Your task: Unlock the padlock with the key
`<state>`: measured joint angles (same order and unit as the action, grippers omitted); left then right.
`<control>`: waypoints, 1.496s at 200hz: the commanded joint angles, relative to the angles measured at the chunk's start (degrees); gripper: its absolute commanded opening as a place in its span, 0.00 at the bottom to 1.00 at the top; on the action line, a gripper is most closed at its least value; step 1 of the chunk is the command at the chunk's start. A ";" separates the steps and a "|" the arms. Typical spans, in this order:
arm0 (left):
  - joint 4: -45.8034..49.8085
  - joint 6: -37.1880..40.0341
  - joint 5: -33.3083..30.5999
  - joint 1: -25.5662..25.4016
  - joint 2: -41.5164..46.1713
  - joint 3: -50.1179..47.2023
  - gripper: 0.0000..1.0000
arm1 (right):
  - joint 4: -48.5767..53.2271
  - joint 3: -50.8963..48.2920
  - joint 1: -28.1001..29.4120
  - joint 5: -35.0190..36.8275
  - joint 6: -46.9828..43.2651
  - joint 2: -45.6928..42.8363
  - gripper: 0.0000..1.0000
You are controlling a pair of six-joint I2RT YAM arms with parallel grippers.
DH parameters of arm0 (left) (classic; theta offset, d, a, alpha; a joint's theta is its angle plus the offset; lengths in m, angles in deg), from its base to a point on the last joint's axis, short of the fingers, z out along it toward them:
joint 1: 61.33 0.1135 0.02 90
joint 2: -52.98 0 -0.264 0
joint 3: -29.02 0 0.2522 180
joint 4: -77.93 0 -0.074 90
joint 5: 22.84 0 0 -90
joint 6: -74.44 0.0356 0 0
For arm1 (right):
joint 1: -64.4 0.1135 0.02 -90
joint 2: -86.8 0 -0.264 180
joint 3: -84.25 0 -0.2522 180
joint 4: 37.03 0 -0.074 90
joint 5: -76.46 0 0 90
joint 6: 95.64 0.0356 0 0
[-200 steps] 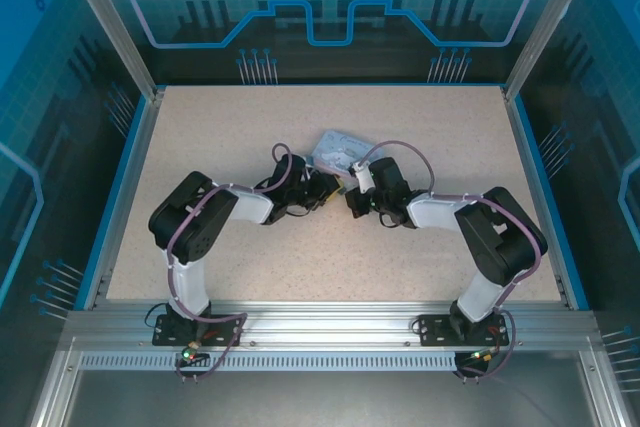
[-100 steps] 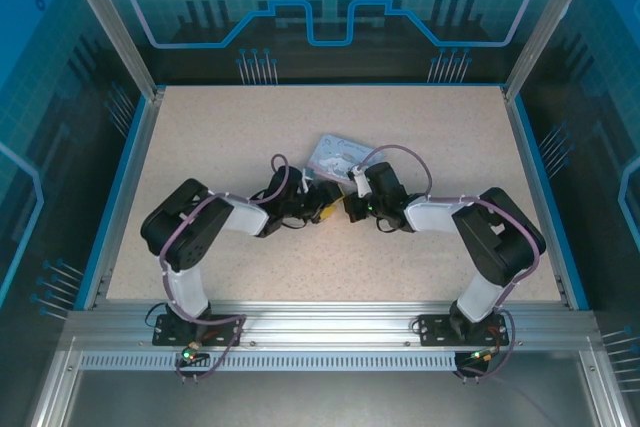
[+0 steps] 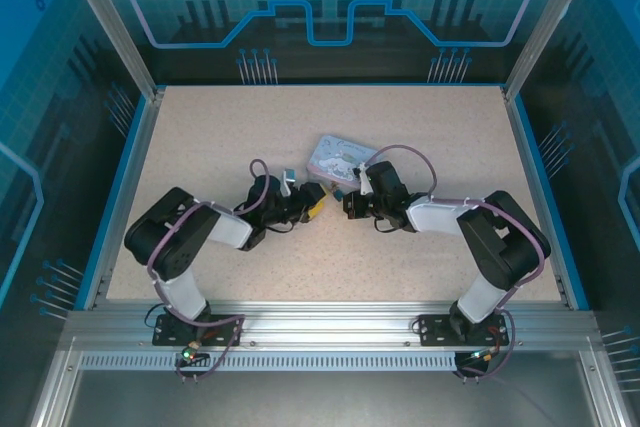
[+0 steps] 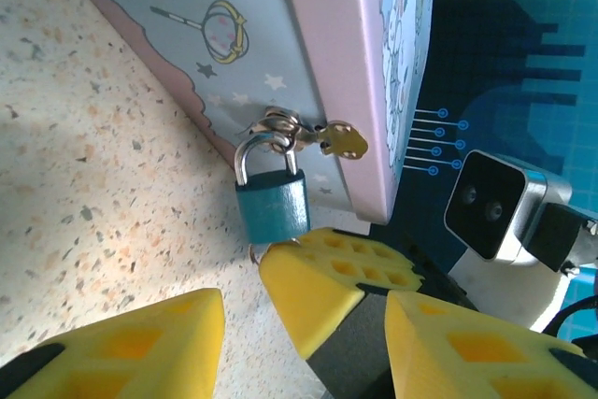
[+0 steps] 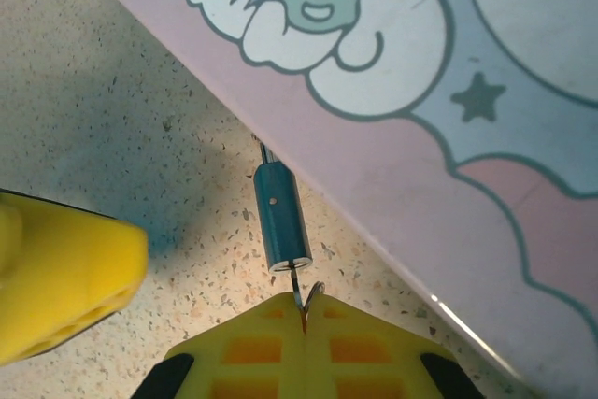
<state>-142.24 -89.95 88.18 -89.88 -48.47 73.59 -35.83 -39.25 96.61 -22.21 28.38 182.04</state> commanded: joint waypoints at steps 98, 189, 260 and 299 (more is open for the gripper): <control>-15.43 -6.95 -1.30 -2.08 -10.32 1.60 0.43 | -3.25 0.32 2.08 -2.20 13.43 -0.50 0.00; -19.85 -8.58 -4.54 -2.51 -14.43 4.08 0.37 | -1.35 0.98 2.77 -1.99 13.92 0.56 0.00; -21.40 -10.67 -5.20 -3.99 -15.53 5.27 0.36 | -1.64 1.38 2.86 -2.36 14.61 1.09 0.00; -21.84 -10.37 -5.88 -4.13 -15.23 5.05 0.23 | -1.49 1.47 2.86 -2.34 14.67 1.30 0.00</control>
<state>-159.75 -99.65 83.26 -93.27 -63.86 77.45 -37.07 -39.16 98.27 -23.43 42.43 182.42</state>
